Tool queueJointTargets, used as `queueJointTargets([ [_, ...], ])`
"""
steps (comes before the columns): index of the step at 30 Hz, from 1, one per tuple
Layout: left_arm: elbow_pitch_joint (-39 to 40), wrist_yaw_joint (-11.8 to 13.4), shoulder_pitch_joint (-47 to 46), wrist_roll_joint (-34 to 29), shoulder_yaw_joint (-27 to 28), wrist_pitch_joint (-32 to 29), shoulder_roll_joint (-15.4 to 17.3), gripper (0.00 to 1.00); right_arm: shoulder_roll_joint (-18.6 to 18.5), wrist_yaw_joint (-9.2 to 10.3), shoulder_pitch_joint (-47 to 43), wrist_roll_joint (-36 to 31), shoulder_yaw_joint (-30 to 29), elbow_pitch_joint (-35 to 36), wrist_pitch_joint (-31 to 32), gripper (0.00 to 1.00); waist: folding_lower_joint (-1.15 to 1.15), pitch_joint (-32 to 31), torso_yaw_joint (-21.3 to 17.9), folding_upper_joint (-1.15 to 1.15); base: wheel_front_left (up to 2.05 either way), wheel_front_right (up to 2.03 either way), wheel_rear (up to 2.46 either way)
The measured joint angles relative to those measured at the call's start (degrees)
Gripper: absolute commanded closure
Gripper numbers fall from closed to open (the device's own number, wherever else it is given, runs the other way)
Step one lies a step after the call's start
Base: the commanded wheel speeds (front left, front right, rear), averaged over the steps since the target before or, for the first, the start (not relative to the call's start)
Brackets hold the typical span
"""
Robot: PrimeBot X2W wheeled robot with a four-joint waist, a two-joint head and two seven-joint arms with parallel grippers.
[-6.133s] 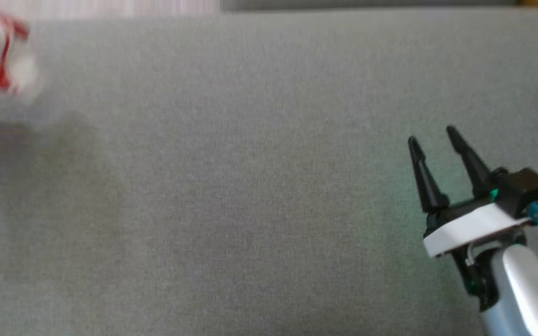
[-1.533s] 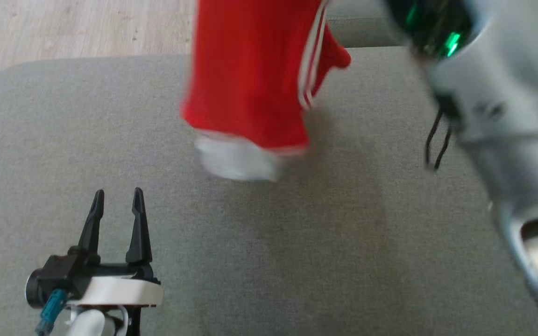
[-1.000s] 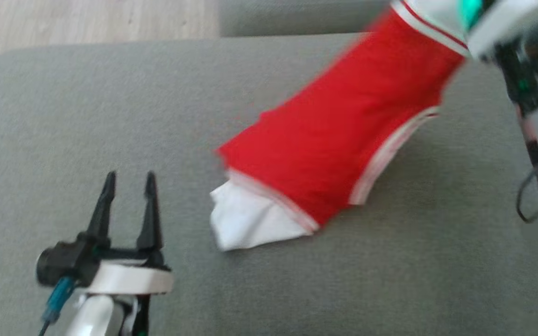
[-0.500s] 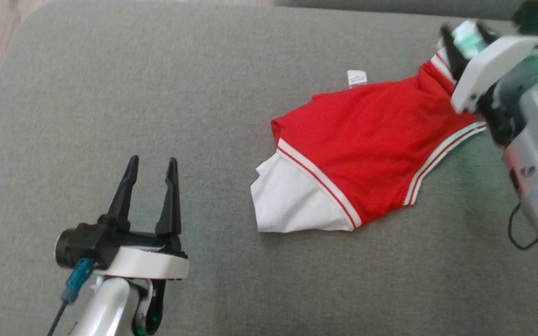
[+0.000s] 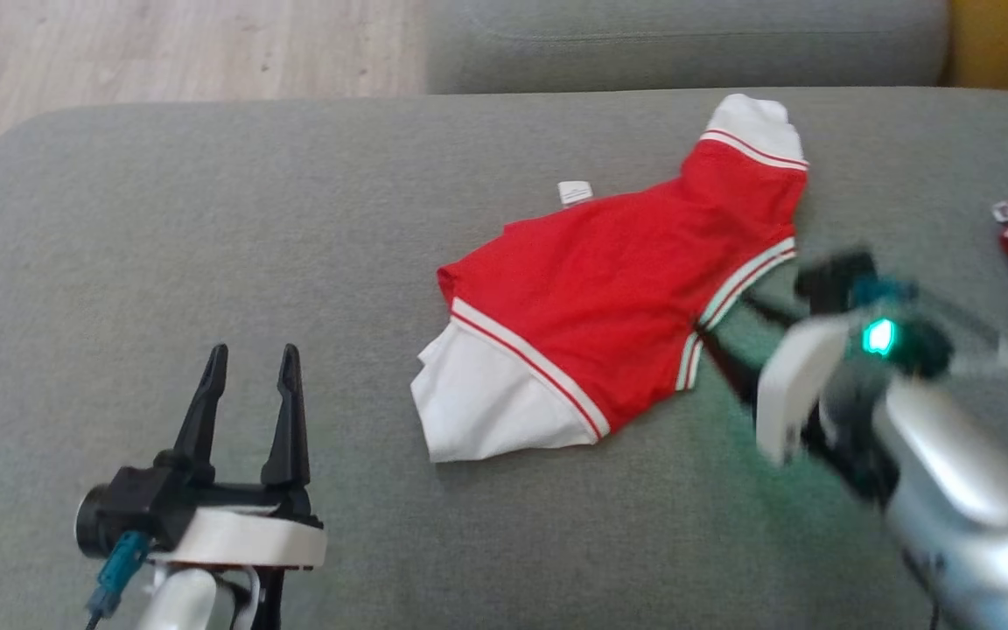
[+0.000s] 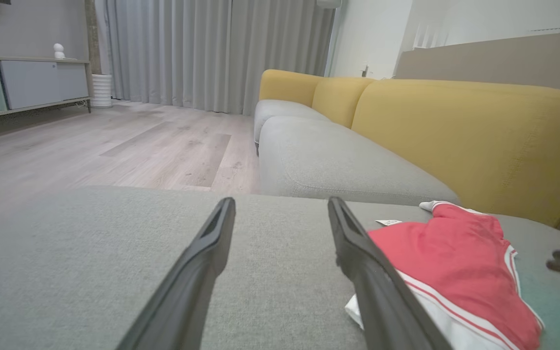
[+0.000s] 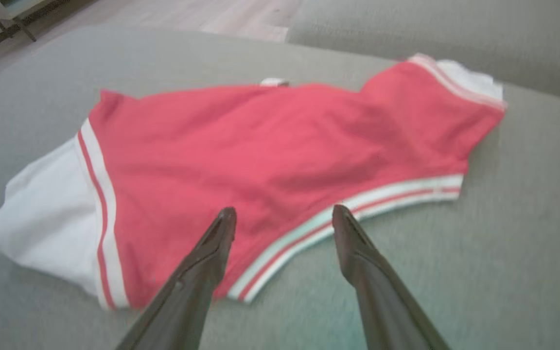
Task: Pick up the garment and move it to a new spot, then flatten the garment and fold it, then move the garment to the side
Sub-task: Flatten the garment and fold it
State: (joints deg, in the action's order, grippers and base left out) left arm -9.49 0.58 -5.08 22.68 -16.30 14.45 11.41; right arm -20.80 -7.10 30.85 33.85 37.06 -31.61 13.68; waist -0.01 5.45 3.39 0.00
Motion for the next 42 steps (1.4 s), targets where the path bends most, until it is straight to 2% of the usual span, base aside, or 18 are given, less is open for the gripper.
queueJointTargets([
  [3,0.79,0.01,0.0,0.01,0.09,0.0,0.12,0.0,0.94,0.0,-7.25,-1.86,-3.48,2.69,0.46,0.0,0.0,0.44,-0.32,0.0,0.0,0.0,0.0],
  [6,1.12,0.02,-0.05,0.01,0.15,-0.01,0.45,0.0,4.81,0.0,-11.55,-5.16,-8.36,2.99,0.63,0.0,0.01,1.42,-0.01,0.0,0.0,0.0,0.0],
  [13,1.68,0.02,-1.07,0.0,-0.01,-0.02,0.54,0.0,14.19,0.0,-12.52,-13.16,-20.93,0.29,2.98,0.0,0.01,3.47,1.74,0.0,0.0,0.0,0.0],
  [19,1.62,0.1,-1.68,0.01,-0.11,-0.02,0.54,0.0,16.84,-0.01,-11.0,-19.83,-26.15,-0.66,7.44,0.0,0.01,4.08,2.95,0.0,0.0,0.0,0.0],
  [20,1.57,0.11,-1.67,0.01,-0.11,-0.02,0.54,0.0,16.9,-0.01,-10.97,-19.83,-26.21,-0.53,7.93,0.41,0.01,4.1,3.0,0.0,0.0,0.0,0.0],
  [21,1.56,0.27,-1.67,0.01,-0.11,-0.02,0.54,0.0,16.92,-0.01,-11.01,-19.78,-26.22,-0.19,8.03,0.98,0.01,4.11,2.99,0.0,0.0,0.0,0.0],
  [26,1.29,0.47,-1.66,0.22,-0.1,-0.02,0.54,0.0,17.42,-0.01,-13.14,-19.53,-27.33,4.19,8.46,1.0,0.02,3.58,2.58,0.0,0.0,0.0,0.0],
  [30,1.11,0.71,-1.63,0.59,-0.05,-0.02,0.55,0.0,17.55,0.0,-15.61,-19.36,-29.39,13.96,8.03,1.0,0.02,2.72,1.77,0.0,0.0,0.0,0.0],
  [34,1.12,0.93,-1.58,0.6,-0.04,-0.02,0.54,0.0,17.31,0.0,-14.5,-20.7,-28.76,25.41,11.67,1.0,0.01,2.03,1.14,0.0,0.0,0.0,0.0],
  [35,1.12,0.93,-1.58,0.6,-0.04,-0.02,0.54,0.0,17.31,0.0,-14.5,-20.7,-28.76,25.41,11.67,1.0,0.01,2.03,1.14,0.0,0.0,0.0,0.0],
  [38,1.15,0.93,-1.58,0.6,-0.04,-0.02,0.53,0.0,16.61,0.0,-10.95,-19.96,-25.53,30.76,15.74,1.0,0.02,2.03,0.91,0.0,0.0,0.0,0.0],
  [42,1.23,0.93,-1.59,0.6,-0.04,-0.01,0.53,0.0,15.47,0.0,-0.48,-15.56,-18.86,32.22,18.62,1.0,0.02,2.5,1.08,0.0,0.0,0.0,0.0],
])
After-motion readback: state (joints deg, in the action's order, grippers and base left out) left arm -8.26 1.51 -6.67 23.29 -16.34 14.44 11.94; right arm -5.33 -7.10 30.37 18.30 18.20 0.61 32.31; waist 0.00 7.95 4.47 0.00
